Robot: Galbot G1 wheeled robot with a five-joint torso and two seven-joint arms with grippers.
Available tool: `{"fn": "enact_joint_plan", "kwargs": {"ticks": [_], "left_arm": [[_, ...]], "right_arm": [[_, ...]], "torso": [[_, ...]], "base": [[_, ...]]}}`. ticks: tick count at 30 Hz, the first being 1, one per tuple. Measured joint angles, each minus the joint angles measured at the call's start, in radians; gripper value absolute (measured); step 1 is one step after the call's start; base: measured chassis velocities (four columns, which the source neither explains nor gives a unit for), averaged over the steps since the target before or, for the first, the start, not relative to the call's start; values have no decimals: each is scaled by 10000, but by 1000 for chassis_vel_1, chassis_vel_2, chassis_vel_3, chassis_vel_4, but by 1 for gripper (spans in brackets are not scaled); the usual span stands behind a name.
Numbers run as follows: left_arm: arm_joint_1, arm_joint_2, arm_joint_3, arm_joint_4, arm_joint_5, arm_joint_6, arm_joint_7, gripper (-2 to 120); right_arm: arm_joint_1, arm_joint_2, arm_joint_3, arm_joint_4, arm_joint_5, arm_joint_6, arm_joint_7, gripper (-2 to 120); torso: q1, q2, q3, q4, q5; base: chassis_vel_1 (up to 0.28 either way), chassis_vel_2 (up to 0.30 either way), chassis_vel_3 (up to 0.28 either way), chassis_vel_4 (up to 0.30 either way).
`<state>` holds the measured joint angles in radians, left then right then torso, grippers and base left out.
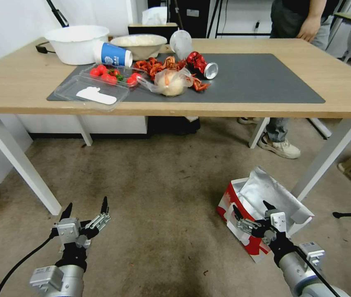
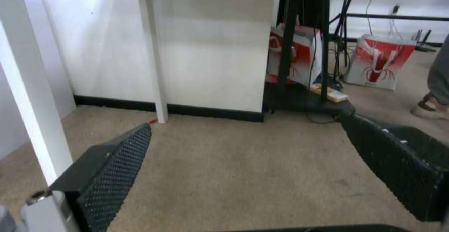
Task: Pick up the food delivery bag from the floor and place it on the table.
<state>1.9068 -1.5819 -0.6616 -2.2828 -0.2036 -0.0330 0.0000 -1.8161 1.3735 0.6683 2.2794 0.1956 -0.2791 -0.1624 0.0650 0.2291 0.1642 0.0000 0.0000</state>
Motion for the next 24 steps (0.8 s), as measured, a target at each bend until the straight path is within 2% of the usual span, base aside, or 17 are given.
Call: {"fn": "enact_joint_plan", "kwargs": {"ticks": [3, 15, 24], "left_arm": [[-27, 14, -46, 12, -7, -24, 51, 100], [-50, -12, -73, 80, 60, -64, 151, 100], [-29, -20, -80, 108, 49, -101, 155, 100]], "right_arm": [[-11, -30, -2, -15, -29, -24, -34, 100], [-56, -31, -4, -27, -79, -33, -72, 100], [-76, -346, 40, -132, -175, 63, -72, 100]], "torso": [[-49, -226, -178, 0, 0], [-150, -694, -545, 0, 0], [-215, -1037, -821, 0, 0]], "base": [[0, 0, 0, 0], [0, 0, 0, 0], [0, 0, 0, 0]]}}
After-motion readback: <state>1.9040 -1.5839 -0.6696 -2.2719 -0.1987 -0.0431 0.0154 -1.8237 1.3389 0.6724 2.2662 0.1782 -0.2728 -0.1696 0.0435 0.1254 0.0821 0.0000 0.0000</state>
